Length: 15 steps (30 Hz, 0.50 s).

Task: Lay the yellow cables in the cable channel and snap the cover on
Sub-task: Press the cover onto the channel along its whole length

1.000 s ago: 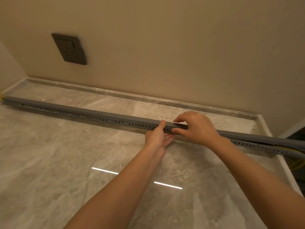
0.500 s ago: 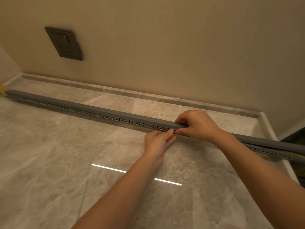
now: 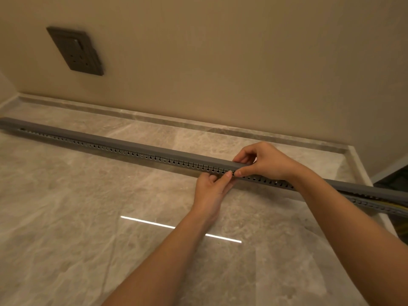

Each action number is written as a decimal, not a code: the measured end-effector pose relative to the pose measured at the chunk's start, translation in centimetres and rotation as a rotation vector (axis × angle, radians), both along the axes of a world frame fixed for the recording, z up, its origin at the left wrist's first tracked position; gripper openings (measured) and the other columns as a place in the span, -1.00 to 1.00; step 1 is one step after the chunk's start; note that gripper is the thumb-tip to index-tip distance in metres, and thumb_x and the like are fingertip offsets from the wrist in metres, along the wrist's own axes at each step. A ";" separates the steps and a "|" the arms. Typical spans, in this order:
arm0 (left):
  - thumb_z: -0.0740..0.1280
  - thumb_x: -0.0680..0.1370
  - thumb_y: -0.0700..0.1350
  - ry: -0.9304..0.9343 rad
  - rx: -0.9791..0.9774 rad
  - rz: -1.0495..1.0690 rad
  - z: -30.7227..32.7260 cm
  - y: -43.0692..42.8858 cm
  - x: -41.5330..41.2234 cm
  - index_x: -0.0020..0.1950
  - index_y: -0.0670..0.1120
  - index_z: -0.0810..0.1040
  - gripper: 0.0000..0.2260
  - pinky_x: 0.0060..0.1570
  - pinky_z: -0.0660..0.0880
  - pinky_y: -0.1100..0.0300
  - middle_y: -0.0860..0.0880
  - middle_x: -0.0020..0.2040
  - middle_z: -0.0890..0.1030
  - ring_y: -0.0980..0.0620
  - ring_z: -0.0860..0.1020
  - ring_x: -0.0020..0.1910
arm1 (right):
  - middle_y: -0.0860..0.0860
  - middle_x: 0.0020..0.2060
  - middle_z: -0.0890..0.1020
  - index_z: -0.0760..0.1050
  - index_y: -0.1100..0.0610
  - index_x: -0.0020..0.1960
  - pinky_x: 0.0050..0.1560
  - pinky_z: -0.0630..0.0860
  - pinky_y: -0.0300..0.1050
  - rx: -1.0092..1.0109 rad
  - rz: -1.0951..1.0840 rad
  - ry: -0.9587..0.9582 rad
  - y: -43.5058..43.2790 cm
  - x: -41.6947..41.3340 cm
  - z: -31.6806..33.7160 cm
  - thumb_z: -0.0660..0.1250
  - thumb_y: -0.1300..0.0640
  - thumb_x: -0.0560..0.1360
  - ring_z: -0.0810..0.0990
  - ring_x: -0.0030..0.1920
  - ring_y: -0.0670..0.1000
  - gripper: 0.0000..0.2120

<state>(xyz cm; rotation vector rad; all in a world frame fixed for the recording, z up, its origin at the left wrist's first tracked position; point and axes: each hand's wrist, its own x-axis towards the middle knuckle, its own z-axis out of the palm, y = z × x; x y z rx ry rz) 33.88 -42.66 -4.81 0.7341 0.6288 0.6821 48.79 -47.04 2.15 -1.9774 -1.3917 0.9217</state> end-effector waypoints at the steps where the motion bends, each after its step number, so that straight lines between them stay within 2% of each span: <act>1: 0.26 0.54 -0.37 -0.002 0.015 0.005 -0.1 0.0 0.0 0.19 -0.37 0.40 -0.77 0.09 0.56 0.12 -0.30 0.05 0.59 -0.12 0.60 0.05 | 0.04 -0.20 0.69 0.63 0.21 -0.04 -0.21 0.52 -0.37 -0.005 0.013 0.022 -0.1 0.1 0.1 0.52 0.25 0.32 0.62 -0.28 -0.16 -0.77; 10: 0.33 0.49 -0.37 -0.030 0.084 0.016 -0.2 -0.1 0.2 -0.02 -0.30 0.58 -0.91 -0.06 0.59 0.21 -0.17 -0.13 0.69 -0.04 0.67 -0.08 | 0.07 -0.20 0.72 0.66 0.16 -0.04 -0.15 0.55 -0.31 -0.002 0.026 0.142 -0.5 1.0 0.5 0.52 0.26 0.31 0.66 -0.22 -0.08 -0.77; 15: 0.39 0.46 -0.34 0.016 0.130 0.049 -0.2 -0.4 0.1 -0.03 -0.25 0.61 -0.89 -0.02 0.59 0.18 -0.20 -0.08 0.68 -0.07 0.66 -0.05 | 0.04 -0.23 0.72 0.67 0.15 -0.06 -0.20 0.53 -0.35 0.002 0.015 0.173 -0.6 1.1 0.7 0.54 0.26 0.29 0.66 -0.25 -0.10 -0.77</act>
